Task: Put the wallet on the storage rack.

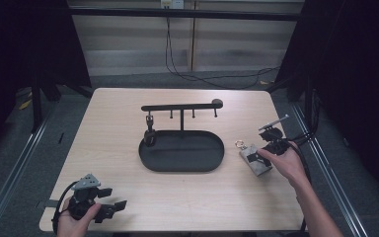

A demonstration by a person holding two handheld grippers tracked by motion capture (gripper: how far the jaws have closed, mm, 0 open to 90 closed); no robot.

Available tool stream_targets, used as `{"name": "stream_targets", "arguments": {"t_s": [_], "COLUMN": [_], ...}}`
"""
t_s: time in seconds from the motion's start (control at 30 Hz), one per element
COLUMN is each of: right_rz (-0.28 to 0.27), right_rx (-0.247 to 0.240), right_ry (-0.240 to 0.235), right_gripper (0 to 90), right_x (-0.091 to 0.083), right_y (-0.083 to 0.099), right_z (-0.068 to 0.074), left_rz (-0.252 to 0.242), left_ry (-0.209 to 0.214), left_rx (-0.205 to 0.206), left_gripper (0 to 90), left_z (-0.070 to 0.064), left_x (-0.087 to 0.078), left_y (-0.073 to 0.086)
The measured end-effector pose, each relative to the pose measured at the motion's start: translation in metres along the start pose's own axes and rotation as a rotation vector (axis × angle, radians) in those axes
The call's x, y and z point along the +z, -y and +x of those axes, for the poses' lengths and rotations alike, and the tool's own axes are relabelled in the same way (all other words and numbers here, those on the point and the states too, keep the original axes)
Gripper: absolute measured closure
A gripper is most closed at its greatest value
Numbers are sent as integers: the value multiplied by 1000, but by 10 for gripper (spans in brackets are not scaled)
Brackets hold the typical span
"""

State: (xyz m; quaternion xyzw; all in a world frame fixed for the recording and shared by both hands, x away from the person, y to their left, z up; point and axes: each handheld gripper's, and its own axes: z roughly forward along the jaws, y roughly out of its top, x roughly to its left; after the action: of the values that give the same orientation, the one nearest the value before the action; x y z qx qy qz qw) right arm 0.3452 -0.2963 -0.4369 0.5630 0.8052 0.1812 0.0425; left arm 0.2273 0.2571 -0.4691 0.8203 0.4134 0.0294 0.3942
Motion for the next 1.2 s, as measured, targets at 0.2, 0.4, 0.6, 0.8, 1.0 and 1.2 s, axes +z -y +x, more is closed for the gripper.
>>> {"name": "stream_targets", "arguments": {"t_s": [0.2,0.4,0.6,0.8,1.0,1.2], "right_rz": [34,88,127,163,192,197], "right_rx": [24,8,16,28,14,33], "right_ry": [-6,17,23,44,71,75], "right_gripper": [226,196,220,249,263,271], "right_x": [7,18,28,35,43,43], "right_y": [-8,-15,-18,-19,-20,-21], "right_z": [-10,-12,-12,-11,-7,-7], "left_rz": [3,-8,0,-8,1,1], "left_ry": [12,8,9,17,24,29], "left_rx": [6,-20,-18,-36,-33,-35], "left_gripper": [231,216,216,213,212,209], "left_z": [1,3,3,6,5,6], "left_x": [1,-1,-1,-3,-2,-2], "left_y": [0,0,0,1,0,0]}}
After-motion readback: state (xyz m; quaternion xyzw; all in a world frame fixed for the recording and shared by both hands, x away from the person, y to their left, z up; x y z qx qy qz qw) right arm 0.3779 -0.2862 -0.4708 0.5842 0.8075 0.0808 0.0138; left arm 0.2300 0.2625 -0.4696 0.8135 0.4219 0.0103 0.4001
